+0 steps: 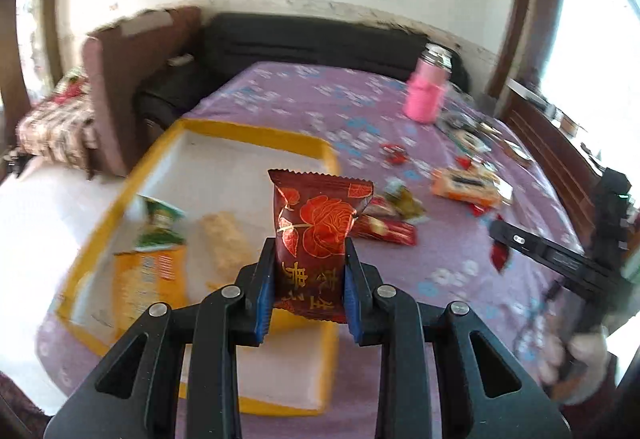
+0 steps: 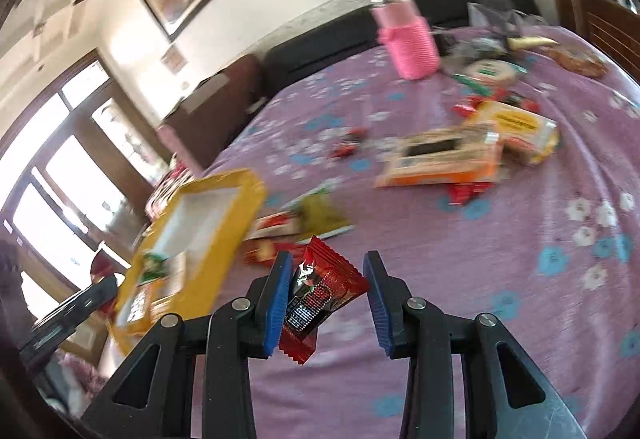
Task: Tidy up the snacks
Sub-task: 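Carry both red snacks over the white tray and lower them in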
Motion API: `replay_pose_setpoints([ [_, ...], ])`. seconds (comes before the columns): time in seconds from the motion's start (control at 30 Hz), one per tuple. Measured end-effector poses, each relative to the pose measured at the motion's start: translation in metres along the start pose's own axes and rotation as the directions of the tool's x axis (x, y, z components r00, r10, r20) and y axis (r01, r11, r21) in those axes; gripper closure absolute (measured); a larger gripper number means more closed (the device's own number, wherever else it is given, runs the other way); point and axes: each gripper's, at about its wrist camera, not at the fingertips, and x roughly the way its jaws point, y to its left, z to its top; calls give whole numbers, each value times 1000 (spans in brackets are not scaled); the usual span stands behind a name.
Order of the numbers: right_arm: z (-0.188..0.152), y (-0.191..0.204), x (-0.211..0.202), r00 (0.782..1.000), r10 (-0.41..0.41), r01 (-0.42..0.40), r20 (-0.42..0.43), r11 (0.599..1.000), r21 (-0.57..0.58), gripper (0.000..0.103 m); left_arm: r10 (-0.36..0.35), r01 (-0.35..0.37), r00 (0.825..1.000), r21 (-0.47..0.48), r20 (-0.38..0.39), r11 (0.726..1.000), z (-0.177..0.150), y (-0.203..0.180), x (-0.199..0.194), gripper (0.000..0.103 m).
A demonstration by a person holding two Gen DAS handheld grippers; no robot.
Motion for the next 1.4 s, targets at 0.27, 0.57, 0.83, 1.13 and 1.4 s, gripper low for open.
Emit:
replay_pose_setpoints([
  [0.27,-2,92,30,989,105,-117,-100,986,-120,66,80,-80,997,-130,-5,988,-12,71,1,76],
  [0.57,-15,159,82,971,120,-165,-207,963,-213,66,68,-82,993,-157,-93,984,-19,89,27,76],
  [0.83,-6,190,143,968,11,-87,-253,952,-292,66,109,-133,983,-159,-150,978,-3,96,62,76],
  [1.13,-12,196,186,948,-56,-48,-314,947,-317,63,108,-140,981,-196,-163,971,-9,108,68,70],
  [1.4,-4,181,165,959,-3,-69,-284,967,-243,52,163,-181,979,-155,-121,971,-7,91,49,52],
])
